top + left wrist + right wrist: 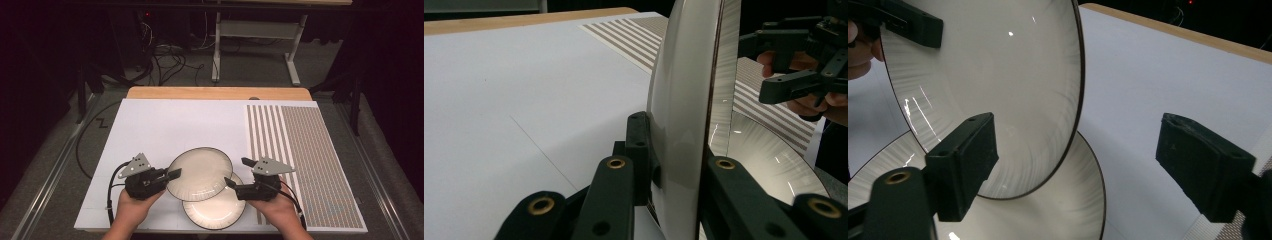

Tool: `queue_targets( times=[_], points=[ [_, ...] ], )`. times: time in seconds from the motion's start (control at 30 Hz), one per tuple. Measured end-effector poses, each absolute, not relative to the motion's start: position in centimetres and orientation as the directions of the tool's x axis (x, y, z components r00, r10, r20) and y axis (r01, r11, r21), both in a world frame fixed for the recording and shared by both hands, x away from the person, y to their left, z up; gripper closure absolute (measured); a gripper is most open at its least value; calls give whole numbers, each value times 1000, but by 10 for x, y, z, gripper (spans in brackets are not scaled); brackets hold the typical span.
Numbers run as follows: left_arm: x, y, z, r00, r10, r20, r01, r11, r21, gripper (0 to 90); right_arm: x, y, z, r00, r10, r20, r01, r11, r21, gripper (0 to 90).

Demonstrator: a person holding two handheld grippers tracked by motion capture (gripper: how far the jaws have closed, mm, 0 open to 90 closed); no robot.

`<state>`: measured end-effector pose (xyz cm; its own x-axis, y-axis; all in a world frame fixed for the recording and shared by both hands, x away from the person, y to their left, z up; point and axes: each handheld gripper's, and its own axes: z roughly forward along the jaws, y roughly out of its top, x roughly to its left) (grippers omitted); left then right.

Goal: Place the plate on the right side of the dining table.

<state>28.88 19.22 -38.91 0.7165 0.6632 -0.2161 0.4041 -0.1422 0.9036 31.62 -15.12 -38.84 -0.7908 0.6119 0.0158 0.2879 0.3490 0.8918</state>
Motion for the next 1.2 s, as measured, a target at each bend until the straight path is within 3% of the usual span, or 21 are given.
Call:
queue_targets(
  times=[0.6,1.2],
  points=[
    [288,191,-390,710,671,-213,403,-140,904,797,319,-133,-404,-797,592,121,369,317,874,542],
    [288,188,-391,712,670,-210,402,-144,904,796,325,-138,-412,-769,613,180,438,301,847,764]
  ],
)
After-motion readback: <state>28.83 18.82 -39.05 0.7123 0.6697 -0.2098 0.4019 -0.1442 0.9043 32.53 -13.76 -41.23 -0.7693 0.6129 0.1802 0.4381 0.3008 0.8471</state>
